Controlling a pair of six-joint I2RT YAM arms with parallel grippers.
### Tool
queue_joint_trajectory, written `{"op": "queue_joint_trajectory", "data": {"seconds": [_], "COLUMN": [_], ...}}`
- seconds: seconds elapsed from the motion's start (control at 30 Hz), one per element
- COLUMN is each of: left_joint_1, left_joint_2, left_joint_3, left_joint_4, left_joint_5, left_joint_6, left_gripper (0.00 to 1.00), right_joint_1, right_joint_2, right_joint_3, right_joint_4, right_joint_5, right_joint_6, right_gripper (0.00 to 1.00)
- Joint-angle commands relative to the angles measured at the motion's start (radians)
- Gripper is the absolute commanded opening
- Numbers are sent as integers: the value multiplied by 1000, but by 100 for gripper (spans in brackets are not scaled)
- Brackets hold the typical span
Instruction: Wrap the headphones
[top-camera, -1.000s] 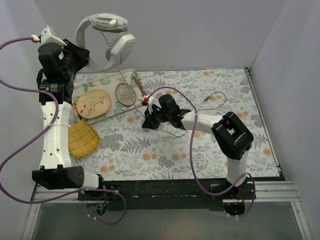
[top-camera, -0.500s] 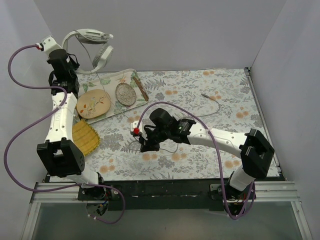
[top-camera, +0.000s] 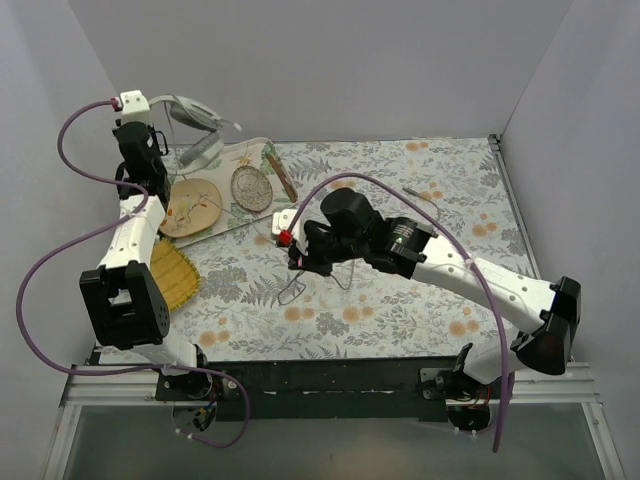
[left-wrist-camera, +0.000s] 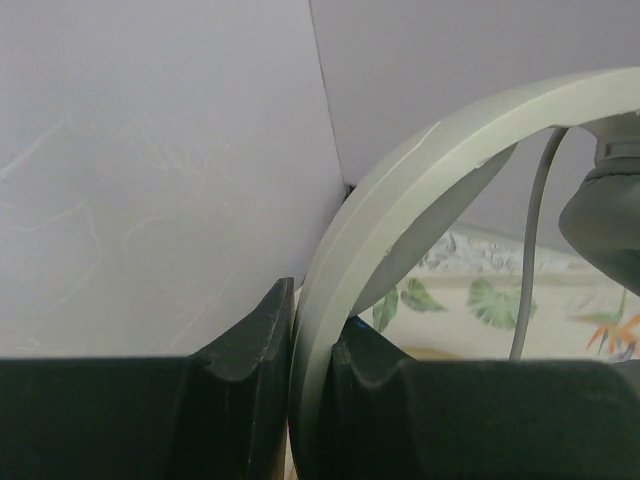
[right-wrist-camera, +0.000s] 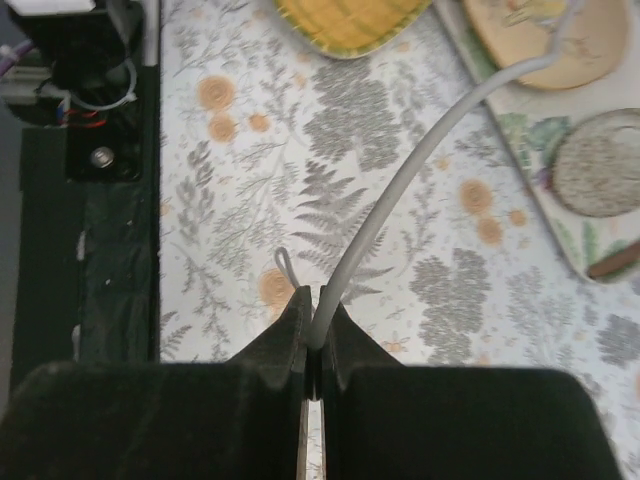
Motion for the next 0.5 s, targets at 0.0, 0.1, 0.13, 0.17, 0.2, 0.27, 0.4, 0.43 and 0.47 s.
{"op": "queue_joint_trajectory", "data": {"seconds": [0.0,0.1,0.13,0.17,0.2,0.27,0.4,0.43,0.47], "left_joint_1": [-15,-51,-77,-92,-109,-182,-275,-304,-319], "left_joint_2": [-57,-114,-148,-162,-175,-215,-281,-292,-304], "left_joint_3": [-86,-153,-172,-196,-216,-288,-371,-376,-377], "left_joint_4": [71,9,8,9,15,35,25,0,-27], "left_joint_5": [160,261,267,269,261,241,246,258,267], "left_joint_6": [168,263,285,344,378,456,573,572,569], "left_gripper": [0,0,0,0,0,0,0,0,0], "right_joint_1": [-11,-73,-94,-150,-187,-273,-361,-376,-404], "right_joint_2": [-61,-53,-49,-42,-24,-9,85,108,132], "right_joint_3": [125,208,229,283,308,341,502,539,573], "right_joint_4": [-19,15,32,33,35,59,44,29,14], "right_joint_5": [204,305,310,287,264,226,216,215,233], "right_joint_6": [-24,-16,-5,5,28,68,79,81,81], "right_gripper": [1,1,1,1,1,1,1,1,1]}}
